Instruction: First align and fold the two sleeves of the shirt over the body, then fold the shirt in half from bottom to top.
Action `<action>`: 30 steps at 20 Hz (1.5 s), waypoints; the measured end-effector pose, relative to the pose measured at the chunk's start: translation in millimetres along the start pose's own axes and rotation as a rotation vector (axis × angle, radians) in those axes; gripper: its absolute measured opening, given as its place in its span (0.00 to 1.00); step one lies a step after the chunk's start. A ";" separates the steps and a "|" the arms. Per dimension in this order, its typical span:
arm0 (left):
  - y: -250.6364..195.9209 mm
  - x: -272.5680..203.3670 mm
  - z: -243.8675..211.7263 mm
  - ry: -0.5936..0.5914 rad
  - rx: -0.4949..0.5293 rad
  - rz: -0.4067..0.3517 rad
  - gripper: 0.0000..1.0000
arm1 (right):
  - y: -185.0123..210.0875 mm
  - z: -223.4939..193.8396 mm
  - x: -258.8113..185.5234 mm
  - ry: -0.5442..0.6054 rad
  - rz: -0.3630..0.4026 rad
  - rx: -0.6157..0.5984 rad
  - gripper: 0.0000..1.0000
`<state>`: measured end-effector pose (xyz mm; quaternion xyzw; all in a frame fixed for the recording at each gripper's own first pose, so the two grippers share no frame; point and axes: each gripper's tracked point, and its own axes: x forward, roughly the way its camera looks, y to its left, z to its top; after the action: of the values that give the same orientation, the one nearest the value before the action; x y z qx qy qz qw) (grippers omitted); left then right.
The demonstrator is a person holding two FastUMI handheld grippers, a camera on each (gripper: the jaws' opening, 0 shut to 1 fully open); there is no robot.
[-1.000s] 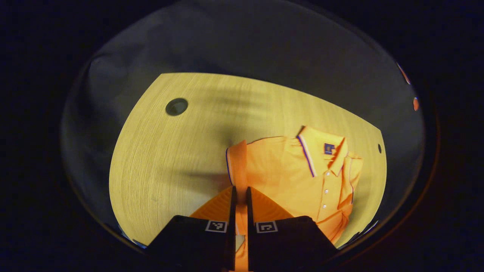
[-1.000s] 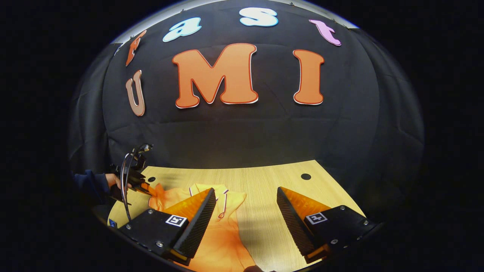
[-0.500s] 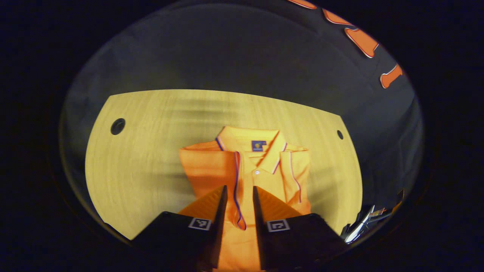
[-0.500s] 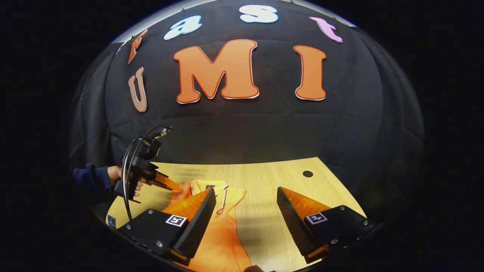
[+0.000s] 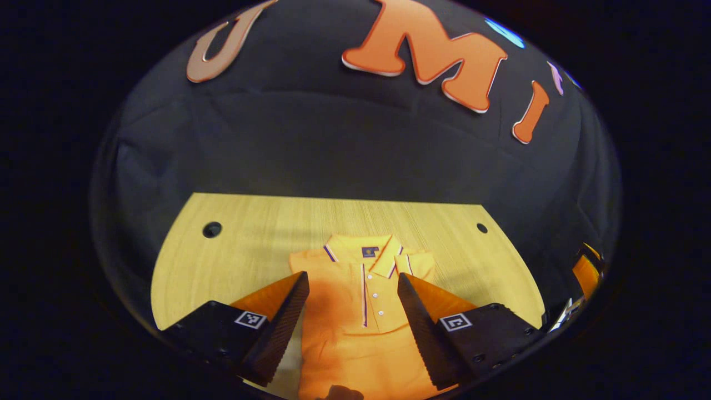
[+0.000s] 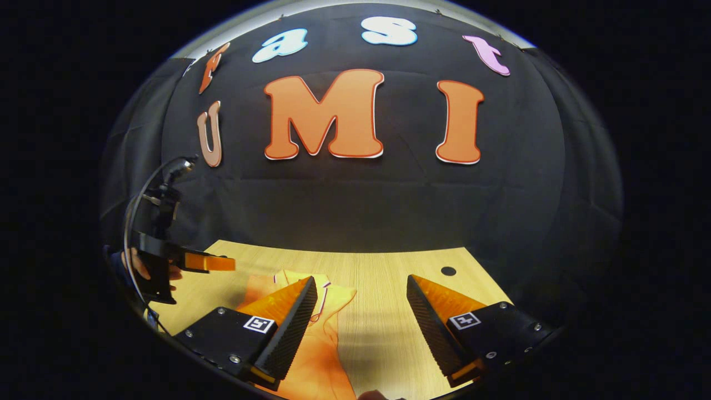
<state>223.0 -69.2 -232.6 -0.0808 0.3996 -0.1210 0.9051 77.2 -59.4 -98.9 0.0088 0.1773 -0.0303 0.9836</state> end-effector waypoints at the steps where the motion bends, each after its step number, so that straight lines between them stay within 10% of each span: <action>1: 0.6 -20.3 5.5 -0.066 0.008 0.025 0.97 | 2.0 0.6 -1.2 -0.015 0.003 -0.017 0.98; 14: -0.4 -273.7 9.0 -0.617 0.090 0.356 0.96 | 27.2 0.9 -64.9 -0.117 0.167 -0.022 0.98; 30: 19.9 -244.6 -201.8 -0.048 0.137 0.171 0.94 | 31.5 -184.7 -137.3 0.335 0.070 0.021 0.98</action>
<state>-83.2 9.3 -200.0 0.0130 0.3741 -0.0683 0.9248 -113.6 -15.0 -223.8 0.0302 0.3383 0.0039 0.9405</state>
